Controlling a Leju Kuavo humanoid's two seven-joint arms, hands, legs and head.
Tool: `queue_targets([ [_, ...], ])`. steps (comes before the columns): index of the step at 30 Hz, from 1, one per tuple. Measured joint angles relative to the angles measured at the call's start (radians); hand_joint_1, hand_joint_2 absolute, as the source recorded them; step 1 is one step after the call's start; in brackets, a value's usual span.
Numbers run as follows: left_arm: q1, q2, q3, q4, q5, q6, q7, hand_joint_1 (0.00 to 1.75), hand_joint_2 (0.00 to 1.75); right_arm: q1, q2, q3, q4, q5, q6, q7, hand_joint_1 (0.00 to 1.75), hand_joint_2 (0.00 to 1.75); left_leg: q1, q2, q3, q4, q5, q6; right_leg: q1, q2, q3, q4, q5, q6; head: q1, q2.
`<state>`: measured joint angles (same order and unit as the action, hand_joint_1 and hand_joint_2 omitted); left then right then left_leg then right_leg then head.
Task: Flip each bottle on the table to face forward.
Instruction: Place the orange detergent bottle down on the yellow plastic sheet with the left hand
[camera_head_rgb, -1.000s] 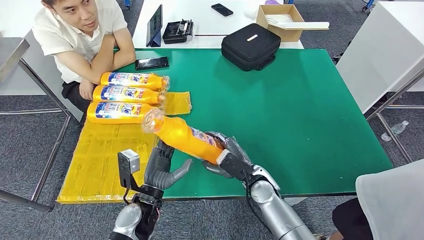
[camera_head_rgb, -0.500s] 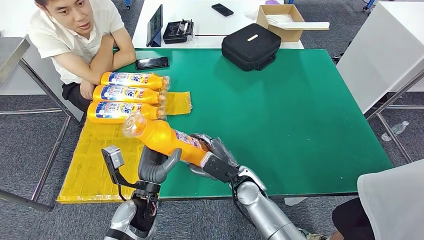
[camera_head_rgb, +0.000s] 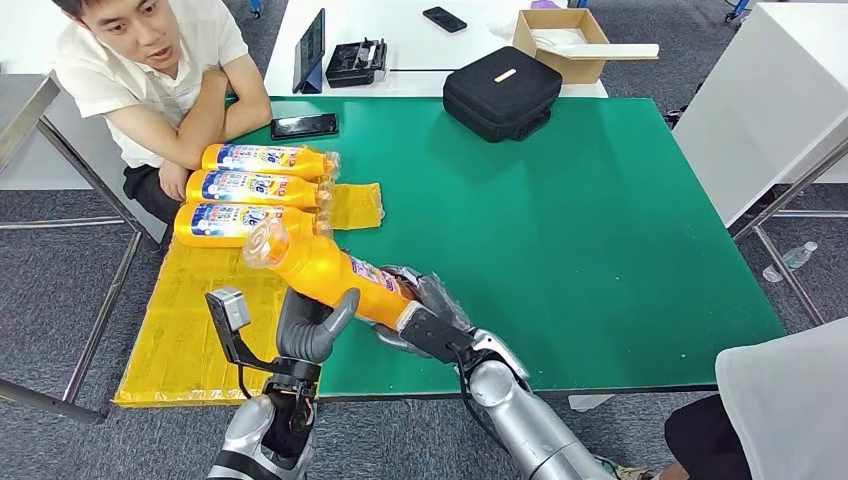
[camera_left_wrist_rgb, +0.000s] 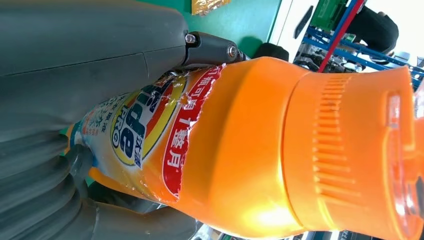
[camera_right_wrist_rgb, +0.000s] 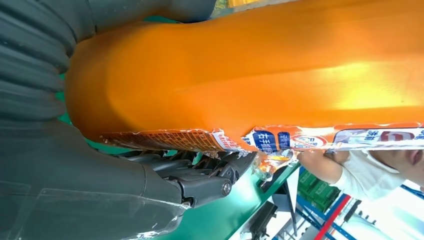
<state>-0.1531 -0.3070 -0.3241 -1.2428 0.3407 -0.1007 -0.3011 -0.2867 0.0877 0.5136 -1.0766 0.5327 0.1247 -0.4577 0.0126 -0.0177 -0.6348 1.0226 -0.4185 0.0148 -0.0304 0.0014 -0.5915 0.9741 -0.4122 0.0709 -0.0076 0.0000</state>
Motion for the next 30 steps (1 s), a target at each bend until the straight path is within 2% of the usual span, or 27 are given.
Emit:
queue_targets([
  [1, 0.0, 0.0, 0.0, 0.0, -0.004, 0.001, -0.001, 1.75, 1.75, 0.001, 0.0, 0.0, 0.001, 0.0, 0.0, 0.0, 0.15, 1.75, 0.0, 0.0, 0.0, 0.0, 0.0, 0.0, 0.0, 0.0, 0.0, 0.0, 0.0, 0.0, 0.0, 0.0],
  [2, 0.0, 0.0, 0.0, 0.0, -0.009, 0.002, -0.004, 1.75, 1.75, 0.002, 0.0, 0.0, 0.002, 0.0, -0.001, 0.0, 0.02, 1.75, 0.0, 0.0, 0.0, 0.0, 0.0, 0.0, 0.0, 0.0, 0.0, 0.0, 0.0, 0.0, 0.0, 0.0],
  [10, 0.009, 0.0, 0.0, -0.03, -0.068, 0.018, -0.014, 1.75, 1.75, 0.037, 0.0, 0.001, 0.004, 0.026, -0.046, 0.018, 0.0, 1.75, 0.0, 0.0, -0.001, 0.0, 0.0, 0.0, 0.0, 0.0, 0.0, 0.0, 0.0, 0.0, 0.0, 0.0],
  [13, 0.016, 0.0, 0.001, -0.052, -0.141, 0.056, -0.021, 1.75, 1.75, 0.053, 0.001, -0.001, 0.005, 0.105, -0.12, 0.063, 0.0, 1.75, 0.0, 0.0, -0.001, 0.0, 0.0, 0.0, 0.0, 0.0, 0.0, 0.0, 0.0, 0.0, 0.0, 0.0],
  [16, 0.028, 0.0, 0.007, -0.085, -0.254, 0.1, -0.024, 1.75, 1.75, 0.073, 0.001, -0.018, 0.005, 0.237, -0.214, 0.119, 0.0, 1.75, 0.0, 0.0, -0.001, 0.0, 0.0, 0.0, 0.0, 0.0, 0.0, 0.0, 0.0, 0.0, 0.0, 0.0],
  [18, 0.037, 0.0, 0.012, -0.114, -0.369, 0.141, -0.028, 1.75, 1.75, 0.088, 0.0, -0.04, 0.005, 0.34, -0.271, 0.151, 0.0, 1.75, 0.0, 0.0, -0.001, 0.0, 0.0, 0.0, 0.0, 0.0, 0.0, 0.0, 0.0, 0.0, 0.0, 0.0],
  [24, 0.06, 0.002, 0.037, -0.223, -0.888, 0.316, -0.02, 1.75, 1.75, 0.132, -0.009, -0.149, -0.001, 0.604, -0.398, 0.237, 0.0, 1.75, 0.0, -0.001, -0.001, 0.0, 0.0, 0.0, 0.0, 0.0, 0.0, 0.0, 0.0, 0.0, 0.0, 0.0],
  [30, 0.079, 0.003, 0.074, -0.312, -1.32, 0.416, 0.02, 1.75, 1.75, 0.153, -0.01, -0.283, -0.074, 0.724, -0.432, 0.265, 0.0, 1.75, 0.0, -0.001, -0.001, 0.0, 0.0, 0.0, 0.0, 0.0, 0.0, 0.0, 0.0, 0.0, 0.0, 0.0],
])
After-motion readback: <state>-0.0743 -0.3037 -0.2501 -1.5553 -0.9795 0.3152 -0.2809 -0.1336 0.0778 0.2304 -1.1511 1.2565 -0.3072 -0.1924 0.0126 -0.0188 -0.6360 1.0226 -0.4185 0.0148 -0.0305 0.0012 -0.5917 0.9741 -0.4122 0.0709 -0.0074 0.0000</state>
